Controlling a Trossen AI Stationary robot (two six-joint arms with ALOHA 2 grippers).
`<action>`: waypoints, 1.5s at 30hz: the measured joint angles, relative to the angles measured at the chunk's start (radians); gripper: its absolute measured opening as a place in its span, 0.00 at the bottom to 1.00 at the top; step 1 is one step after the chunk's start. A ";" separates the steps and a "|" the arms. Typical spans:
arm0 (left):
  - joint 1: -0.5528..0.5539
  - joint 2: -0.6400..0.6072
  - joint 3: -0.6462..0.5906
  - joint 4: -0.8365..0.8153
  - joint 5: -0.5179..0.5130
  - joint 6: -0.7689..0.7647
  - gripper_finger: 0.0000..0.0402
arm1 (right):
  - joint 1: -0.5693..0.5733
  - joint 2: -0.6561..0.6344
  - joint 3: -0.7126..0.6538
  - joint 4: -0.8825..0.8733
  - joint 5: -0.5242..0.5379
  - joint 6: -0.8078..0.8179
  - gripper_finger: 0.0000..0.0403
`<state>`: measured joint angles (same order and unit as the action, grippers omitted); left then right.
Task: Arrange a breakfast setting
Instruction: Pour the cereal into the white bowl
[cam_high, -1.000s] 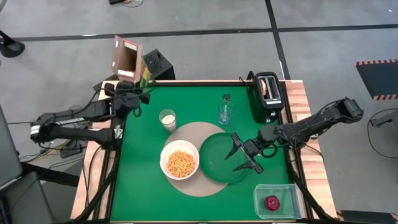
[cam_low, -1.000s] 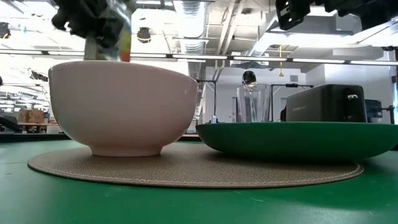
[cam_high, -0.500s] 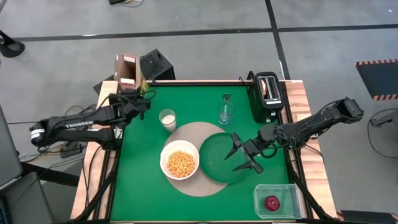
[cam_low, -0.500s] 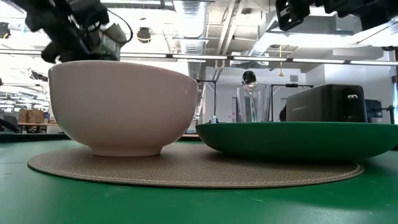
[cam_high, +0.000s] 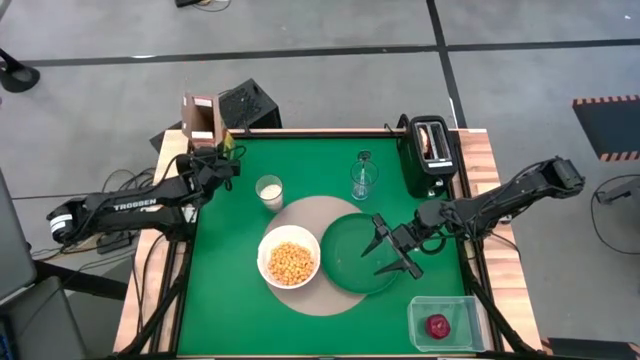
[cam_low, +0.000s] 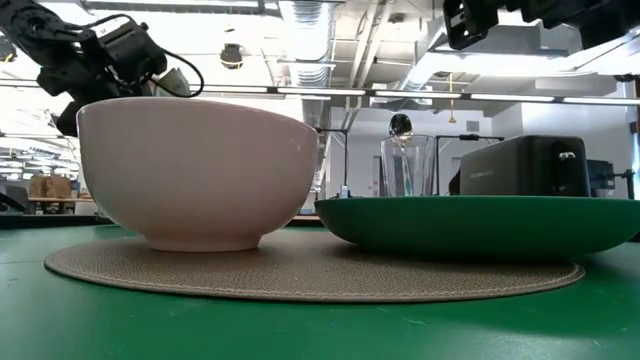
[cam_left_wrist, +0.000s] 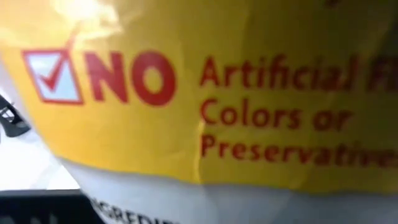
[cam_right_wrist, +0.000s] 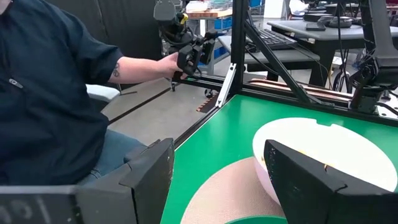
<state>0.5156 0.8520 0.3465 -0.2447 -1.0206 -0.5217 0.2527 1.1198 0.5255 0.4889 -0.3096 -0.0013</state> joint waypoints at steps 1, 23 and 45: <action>0.000 0.000 0.000 0.000 0.000 -0.001 0.37 | 0.000 0.000 0.000 -0.001 0.000 0.000 0.69; 0.000 -0.002 0.062 -0.058 0.086 0.016 0.77 | -0.001 0.000 0.000 -0.002 0.000 0.000 0.69; -0.044 -0.090 0.129 -0.360 0.211 -0.076 0.79 | -0.002 0.000 0.000 -0.002 0.001 0.002 0.69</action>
<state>0.4718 0.7619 0.4759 -0.6047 -0.8096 -0.5973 0.2511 1.1202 0.5255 0.4870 -0.3082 0.0002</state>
